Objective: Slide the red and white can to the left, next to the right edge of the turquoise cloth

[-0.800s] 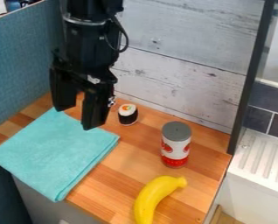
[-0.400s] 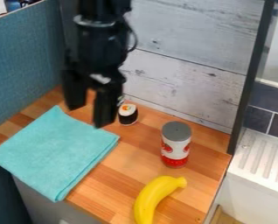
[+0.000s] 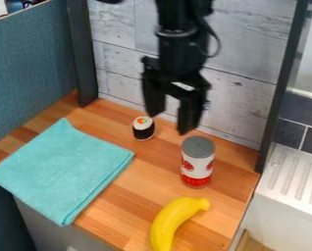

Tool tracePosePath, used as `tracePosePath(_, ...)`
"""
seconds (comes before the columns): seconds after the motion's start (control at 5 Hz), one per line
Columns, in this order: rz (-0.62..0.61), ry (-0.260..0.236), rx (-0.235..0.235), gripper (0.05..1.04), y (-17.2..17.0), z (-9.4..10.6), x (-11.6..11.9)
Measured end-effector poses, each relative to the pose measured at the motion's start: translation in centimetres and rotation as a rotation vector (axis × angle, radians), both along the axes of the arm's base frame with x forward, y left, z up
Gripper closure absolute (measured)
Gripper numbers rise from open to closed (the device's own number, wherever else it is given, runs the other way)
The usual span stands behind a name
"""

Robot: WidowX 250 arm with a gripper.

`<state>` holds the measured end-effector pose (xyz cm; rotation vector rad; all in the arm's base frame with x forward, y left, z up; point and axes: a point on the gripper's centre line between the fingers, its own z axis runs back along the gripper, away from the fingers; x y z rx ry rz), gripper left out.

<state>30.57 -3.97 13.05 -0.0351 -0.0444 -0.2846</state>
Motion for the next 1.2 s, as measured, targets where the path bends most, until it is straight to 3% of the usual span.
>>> tracePosePath(0.2,-0.029,-0.056,-0.071,0.085,-1.7,-0.6,2.1)
tracePosePath(0.8,-0.01,-0.077,-0.023,0.085,-3.4,-3.1,5.9)
tracePosePath(1.2,-0.015,-0.061,0.013,0.085,-3.5,-5.0,6.3)
